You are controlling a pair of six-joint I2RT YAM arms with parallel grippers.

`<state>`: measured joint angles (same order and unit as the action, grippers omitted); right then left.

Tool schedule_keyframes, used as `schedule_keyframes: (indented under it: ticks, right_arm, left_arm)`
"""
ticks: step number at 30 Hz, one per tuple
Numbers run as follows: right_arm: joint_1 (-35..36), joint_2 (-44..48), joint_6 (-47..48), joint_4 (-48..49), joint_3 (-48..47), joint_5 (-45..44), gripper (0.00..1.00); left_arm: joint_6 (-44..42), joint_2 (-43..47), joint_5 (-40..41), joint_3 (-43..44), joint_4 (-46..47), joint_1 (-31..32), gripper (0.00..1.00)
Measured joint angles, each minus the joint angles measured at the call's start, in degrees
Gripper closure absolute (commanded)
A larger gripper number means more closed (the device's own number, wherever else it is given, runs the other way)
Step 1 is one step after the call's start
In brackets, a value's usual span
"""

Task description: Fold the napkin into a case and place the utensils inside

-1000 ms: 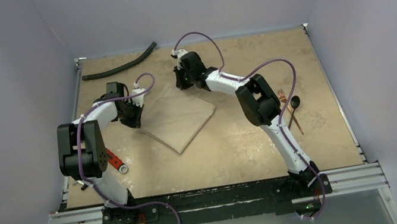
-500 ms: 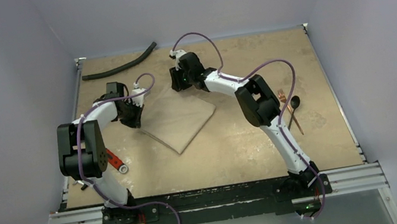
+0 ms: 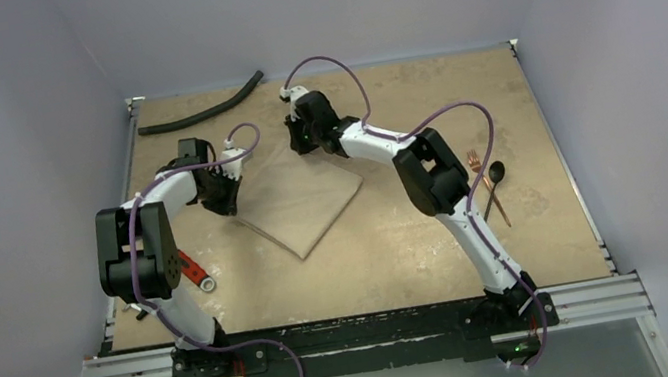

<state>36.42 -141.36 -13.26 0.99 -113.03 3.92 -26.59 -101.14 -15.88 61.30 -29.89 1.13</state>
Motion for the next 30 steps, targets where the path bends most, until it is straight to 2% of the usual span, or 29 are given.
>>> schedule_keyframes:
  ticks: [6,14,24,30]
  right_arm:
    - [0.26,0.0,0.33,-0.04,0.0,-1.2,1.0]
    - [0.61,0.92,1.57,-0.24,0.61,-2.34,1.0]
    - [2.1,11.26,3.13,2.01,8.11,-3.39,1.0]
    - [4.44,17.2,3.74,4.07,16.37,-5.16,1.0]
  left_arm:
    - [-0.04,0.0,0.0,0.0,-0.02,0.0,1.0]
    - [-0.04,-0.02,-0.04,0.07,-0.11,-0.02,1.0]
    - [-0.09,-0.28,-0.24,0.42,-0.57,-0.11,1.0]
    - [-0.09,-0.33,-0.26,0.48,-0.61,-0.11,1.0]
